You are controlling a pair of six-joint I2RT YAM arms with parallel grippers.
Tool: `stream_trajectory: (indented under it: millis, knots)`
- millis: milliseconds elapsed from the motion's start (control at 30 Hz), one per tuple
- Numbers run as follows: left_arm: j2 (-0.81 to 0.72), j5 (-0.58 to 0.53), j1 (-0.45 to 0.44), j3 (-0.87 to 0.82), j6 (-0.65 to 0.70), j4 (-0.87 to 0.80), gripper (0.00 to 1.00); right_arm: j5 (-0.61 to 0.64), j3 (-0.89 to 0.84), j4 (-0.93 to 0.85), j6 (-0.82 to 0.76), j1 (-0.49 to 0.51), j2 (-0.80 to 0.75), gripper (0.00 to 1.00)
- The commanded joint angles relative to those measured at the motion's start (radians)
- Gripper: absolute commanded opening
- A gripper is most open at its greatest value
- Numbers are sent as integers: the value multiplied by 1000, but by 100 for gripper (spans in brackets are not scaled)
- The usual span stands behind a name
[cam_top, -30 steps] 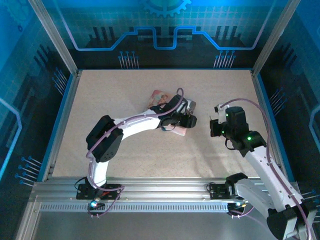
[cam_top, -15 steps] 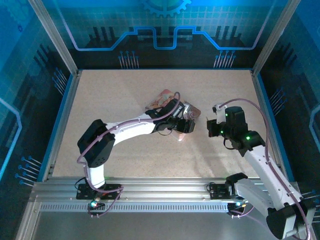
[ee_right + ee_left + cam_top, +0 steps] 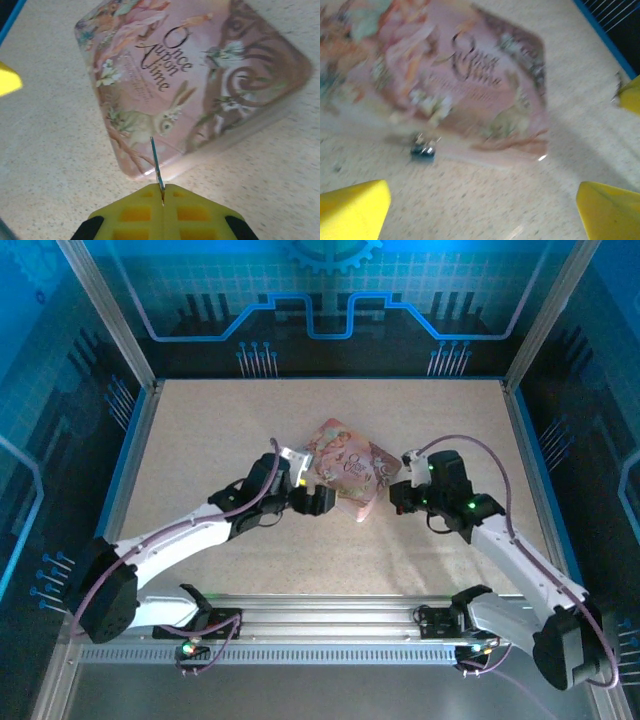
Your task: Unlock the padlock with the key
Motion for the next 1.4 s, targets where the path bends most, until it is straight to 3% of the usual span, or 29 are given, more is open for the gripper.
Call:
stream_trajectory:
  millis: [0,167,467,767,1367]
  knots:
    - [-31,31,49,-87,25,89,97,-45,11,114,53,46,65,0]
    - [32,203,141,-154,-14,221,95,-86,55,198,100,83,201,0]
    - [243,294,183,-167,-4,447,87,-136,95,318,156,90,365,0]
    - [409,311,186,-158,35,628,76,-107,105,300,140,85,409,0]
    - [544,362,182,-82,27,680,65,-80,105,278,113,82,444,0]
